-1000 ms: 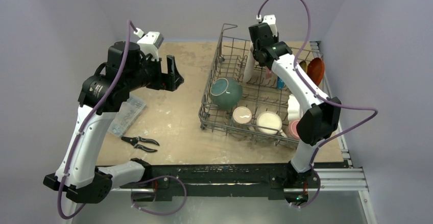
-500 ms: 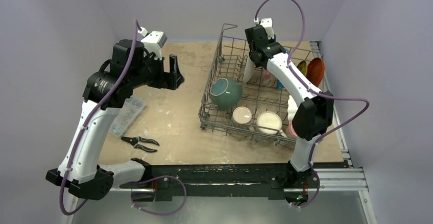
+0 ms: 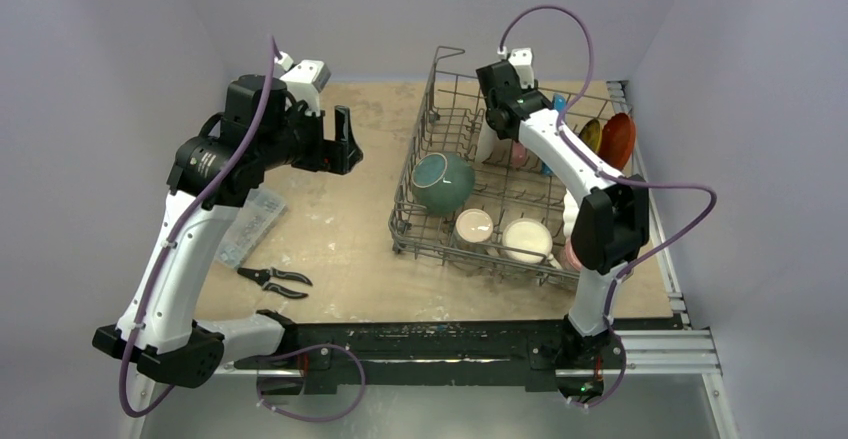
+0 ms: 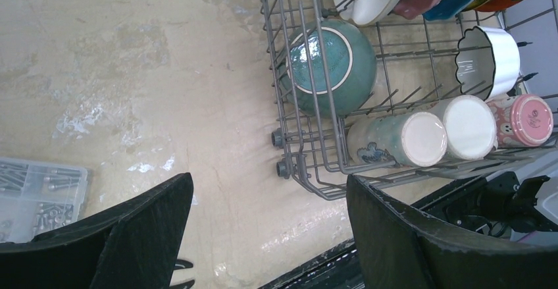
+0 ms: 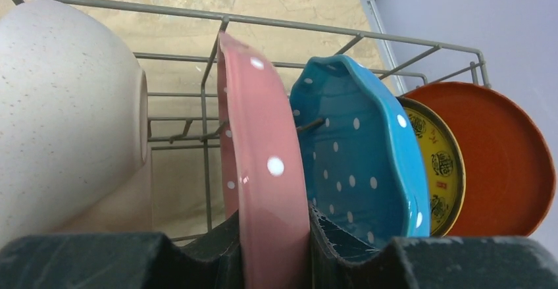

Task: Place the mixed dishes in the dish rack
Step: Insert the plate into the dish rack, then reset both arms

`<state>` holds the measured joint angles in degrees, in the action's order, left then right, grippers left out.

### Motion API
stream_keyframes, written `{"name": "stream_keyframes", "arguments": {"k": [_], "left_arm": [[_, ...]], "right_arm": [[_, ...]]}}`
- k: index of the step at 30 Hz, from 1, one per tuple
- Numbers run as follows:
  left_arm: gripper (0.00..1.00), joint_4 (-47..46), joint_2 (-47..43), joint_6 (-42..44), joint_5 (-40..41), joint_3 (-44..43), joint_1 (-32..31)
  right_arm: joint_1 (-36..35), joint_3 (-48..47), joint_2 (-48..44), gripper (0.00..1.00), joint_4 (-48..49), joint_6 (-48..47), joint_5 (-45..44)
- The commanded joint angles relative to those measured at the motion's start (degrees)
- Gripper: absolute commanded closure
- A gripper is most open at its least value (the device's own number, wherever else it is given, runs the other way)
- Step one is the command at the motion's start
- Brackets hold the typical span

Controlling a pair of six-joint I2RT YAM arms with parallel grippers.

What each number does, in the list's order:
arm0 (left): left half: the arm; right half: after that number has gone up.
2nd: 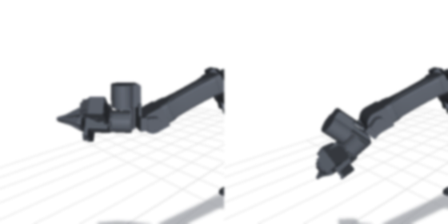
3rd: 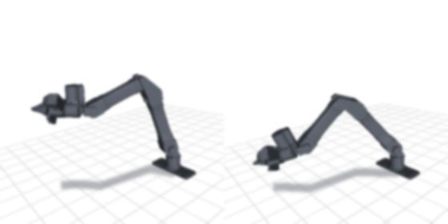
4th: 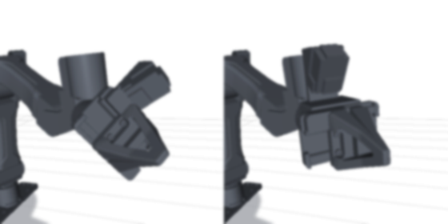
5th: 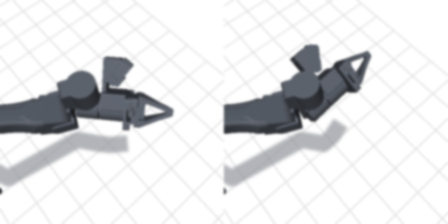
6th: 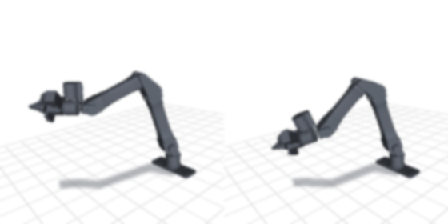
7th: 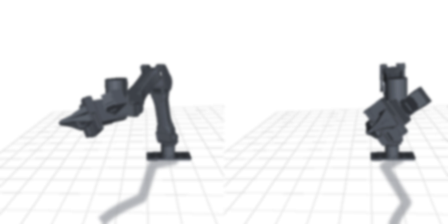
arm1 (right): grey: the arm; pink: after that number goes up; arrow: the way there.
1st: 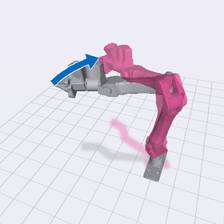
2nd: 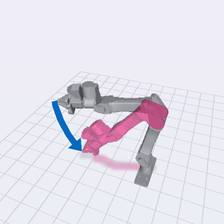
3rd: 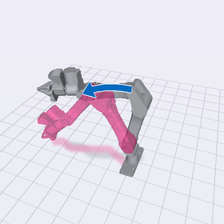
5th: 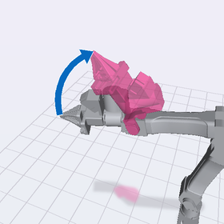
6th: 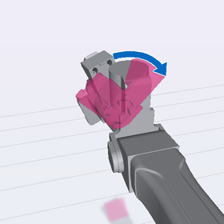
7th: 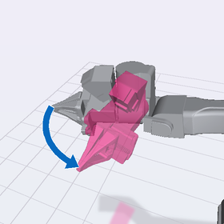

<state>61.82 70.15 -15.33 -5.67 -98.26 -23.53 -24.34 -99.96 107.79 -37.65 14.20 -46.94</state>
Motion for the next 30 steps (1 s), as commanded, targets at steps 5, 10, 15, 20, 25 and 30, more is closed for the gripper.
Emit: {"name": "stream_keyframes", "arguments": {"k": [5,10,15,20,25,30], "left_arm": [[0.15,-1.2,-1.3,1.0,-0.8,-1.6,0.4],[0.15,-1.3,-1.7,-0.2,-1.9,-1.4,0.4],[0.15,-0.8,-2.6,-1.9,-2.2,-0.9,0.4],[0.16,0.1,-3.0,-5.7,-2.9,-1.8,0.4],[0.15,1.9,-2.2,-9.4,-2.1,-6.9,0.5],[0.14,1.3,-1.8,-11.7,-0.2,-12.6,0.9]], "right_arm": [[0.0,0.5,-4.1,0.55,4.6,1.4,-1.7],[0.0,1.4,-6.1,0.46,4.1,0.9,-1.9],[0.0,2.8,-9.0,0.45,2.1,1.5,-3.7],[-0.1,1.4,-11.5,0.31,0.9,-1.9,5.2],[0.0,-5.6,-13.4,0.06,-5.7,-2.2,11.2],[-0.1,-9.8,-20.4,0.02,-7.6,-4.4,18.0]]}}
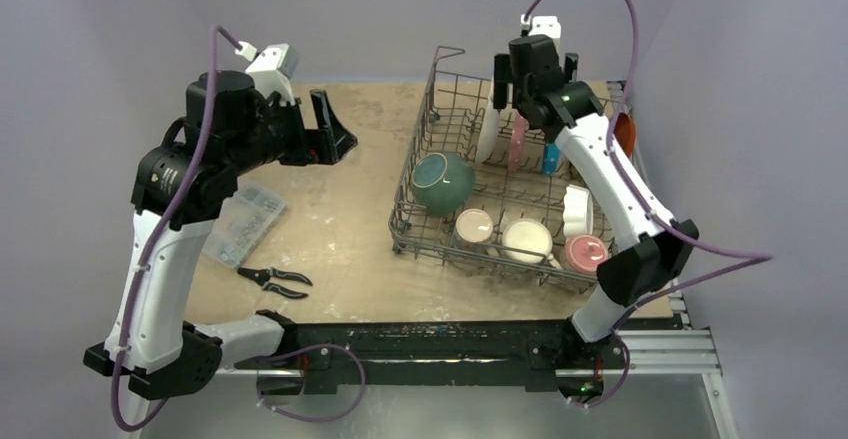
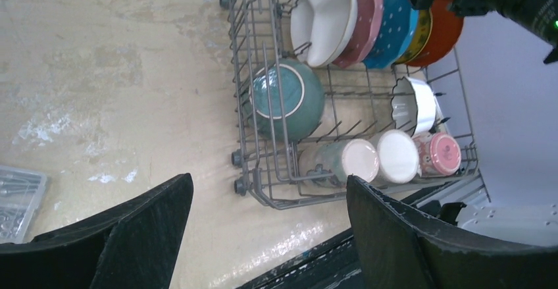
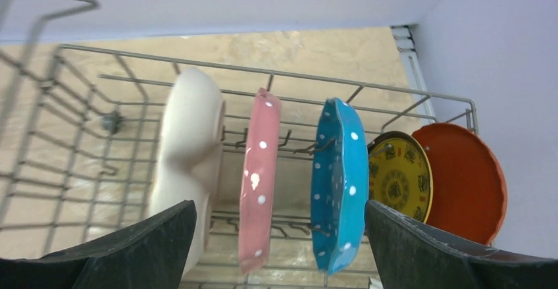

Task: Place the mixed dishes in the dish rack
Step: Reset both arms

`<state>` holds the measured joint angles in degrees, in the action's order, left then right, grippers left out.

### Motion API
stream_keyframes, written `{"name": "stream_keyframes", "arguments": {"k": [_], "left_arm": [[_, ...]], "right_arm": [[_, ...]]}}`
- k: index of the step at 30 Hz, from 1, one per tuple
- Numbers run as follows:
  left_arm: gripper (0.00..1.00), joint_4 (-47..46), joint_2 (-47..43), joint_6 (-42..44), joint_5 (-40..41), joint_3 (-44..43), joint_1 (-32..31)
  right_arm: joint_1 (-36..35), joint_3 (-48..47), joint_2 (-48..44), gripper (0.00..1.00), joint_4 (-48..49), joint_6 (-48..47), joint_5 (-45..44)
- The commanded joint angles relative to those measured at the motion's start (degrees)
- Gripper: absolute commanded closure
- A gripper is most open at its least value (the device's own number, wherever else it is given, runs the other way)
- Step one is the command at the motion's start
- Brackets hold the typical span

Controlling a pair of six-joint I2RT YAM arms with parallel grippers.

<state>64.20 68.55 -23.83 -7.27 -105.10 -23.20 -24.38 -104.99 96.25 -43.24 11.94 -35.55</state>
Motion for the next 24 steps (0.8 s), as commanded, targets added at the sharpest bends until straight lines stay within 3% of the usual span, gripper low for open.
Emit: {"name": "stream_keyframes", "arguments": {"k": [1,7,9,14,19,24], "left_arm": [[0.14,-1.0,0.0,-3.1,2.2,-7.6,0.6],[0.14,-5.8,-2.2,0.0,10.7,-12.8,0.6],[0.13,-9.0,-4.3,1.1,13.6,-12.3,0.6],[0.13,-15.5,-10.3,5.2,18.8,-11.1,0.6],[0.13,-19.6,-16.9,8.1,24.7,-5.5,0.6],[0.15,-17.5,-19.0,8.4,28.7,-5.9,0.6]], "right_arm": [[0.0,-4.5,-11.3,0.02,-1.2,-2.3,8.0],[0.0,1.6,-28.7,0.02,5.2,-6.9,10.8],[0.0,-1.4,-32.5,0.02,3.8,-8.3,10.6],[0.0,-13.2,-36.4,0.02,-1.7,-8.2,7.7],[0.0,-10.8,-42.8,0.02,1.2,-5.0,1.8],[0.0,-11.6,-42.8,0.02,-4.1,-4.2,-8.1]]}}
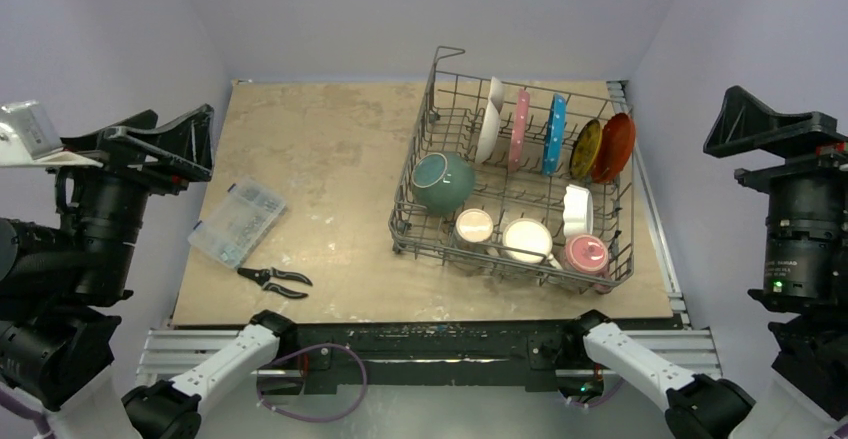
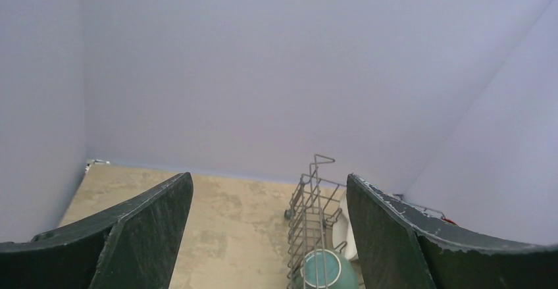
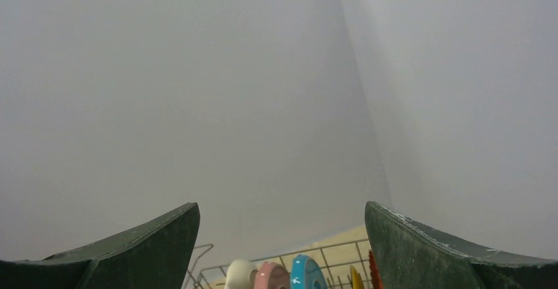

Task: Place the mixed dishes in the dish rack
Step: Reset both arms

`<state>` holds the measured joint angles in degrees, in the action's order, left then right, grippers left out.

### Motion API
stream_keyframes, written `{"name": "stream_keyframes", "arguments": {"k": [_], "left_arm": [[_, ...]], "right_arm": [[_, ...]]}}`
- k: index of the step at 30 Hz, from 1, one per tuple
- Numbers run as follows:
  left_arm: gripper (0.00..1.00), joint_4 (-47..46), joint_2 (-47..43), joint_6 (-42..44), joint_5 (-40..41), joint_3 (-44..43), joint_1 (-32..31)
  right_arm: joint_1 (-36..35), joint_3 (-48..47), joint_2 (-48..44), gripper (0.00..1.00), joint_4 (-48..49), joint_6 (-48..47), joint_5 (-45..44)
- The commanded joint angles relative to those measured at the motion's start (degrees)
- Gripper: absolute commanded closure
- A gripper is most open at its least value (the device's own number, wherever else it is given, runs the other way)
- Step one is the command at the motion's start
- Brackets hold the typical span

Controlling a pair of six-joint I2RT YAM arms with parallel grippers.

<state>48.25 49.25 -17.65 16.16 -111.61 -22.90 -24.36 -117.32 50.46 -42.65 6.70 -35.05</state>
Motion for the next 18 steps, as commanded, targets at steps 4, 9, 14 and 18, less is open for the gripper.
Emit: {"name": "stream_keyframes", "arguments": {"k": [4,9,14,18], "left_arm": [[0.17,-1.9,-1.9,0.5,7.8,3.5,0.3],[0.18,0.7,-1.2,-0.2,7.7,1.3,0.3],[0.19,0.5,-1.9,0.3,8.5,1.8,0.3],[0.19,1.3,-1.9,0.1,9.0,1.4,0.3]], "right_arm": [[0.0,2.0,2.9,0.02,-7.3,2.1,-11.6],[-0.1,3.1,2.4,0.02,-8.2,5.4,-10.8],[-0.1,4.6,1.6,0.02,-7.5,7.5,-11.1],[-0.1,4.8,1.3,0.02,-7.3,8.0,-9.8]]}}
